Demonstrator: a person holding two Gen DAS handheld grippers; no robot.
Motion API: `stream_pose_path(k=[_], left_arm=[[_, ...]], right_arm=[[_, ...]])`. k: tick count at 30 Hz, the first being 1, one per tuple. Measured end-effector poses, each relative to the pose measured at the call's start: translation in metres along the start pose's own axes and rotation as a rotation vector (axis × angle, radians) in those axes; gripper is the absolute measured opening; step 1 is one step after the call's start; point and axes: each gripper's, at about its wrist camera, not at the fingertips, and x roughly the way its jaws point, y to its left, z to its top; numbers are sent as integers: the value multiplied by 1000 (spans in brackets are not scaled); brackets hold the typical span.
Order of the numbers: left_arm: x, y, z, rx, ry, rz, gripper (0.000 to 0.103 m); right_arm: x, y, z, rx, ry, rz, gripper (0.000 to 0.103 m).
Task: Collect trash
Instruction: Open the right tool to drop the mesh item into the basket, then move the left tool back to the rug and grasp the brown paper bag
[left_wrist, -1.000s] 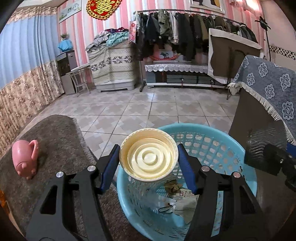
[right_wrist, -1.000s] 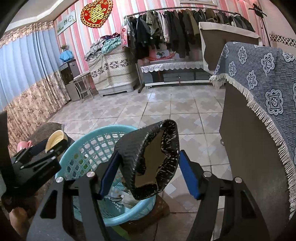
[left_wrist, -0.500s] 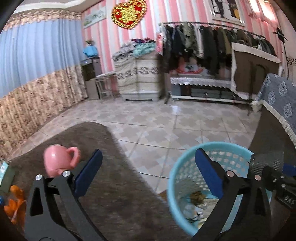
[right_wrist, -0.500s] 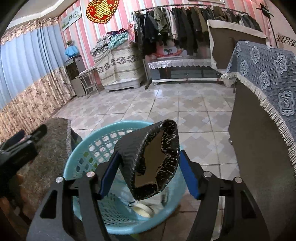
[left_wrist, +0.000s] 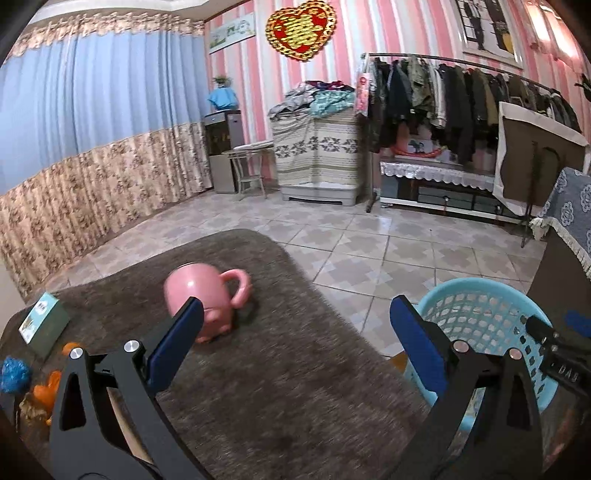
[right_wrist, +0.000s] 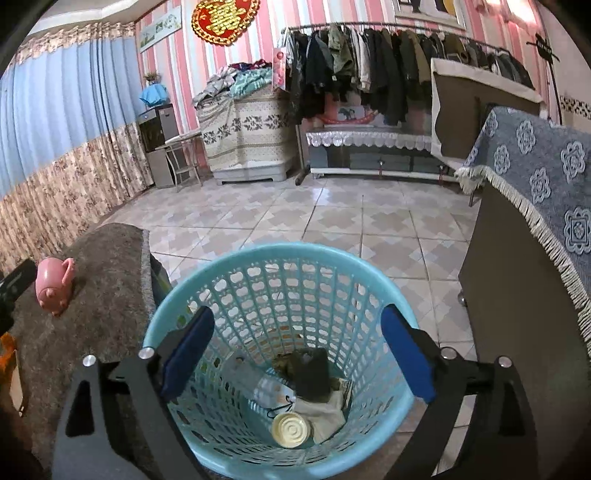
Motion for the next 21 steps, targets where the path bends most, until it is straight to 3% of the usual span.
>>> stream_pose_path(k=[11, 21], left_arm=[[-53, 58, -15, -28, -62, 143, 98], [-87, 122, -45, -91, -45, 259, 98]], right_arm=[[-20, 36, -2, -66, -38, 66, 91], [-40, 95, -13, -169, -59, 138, 91]])
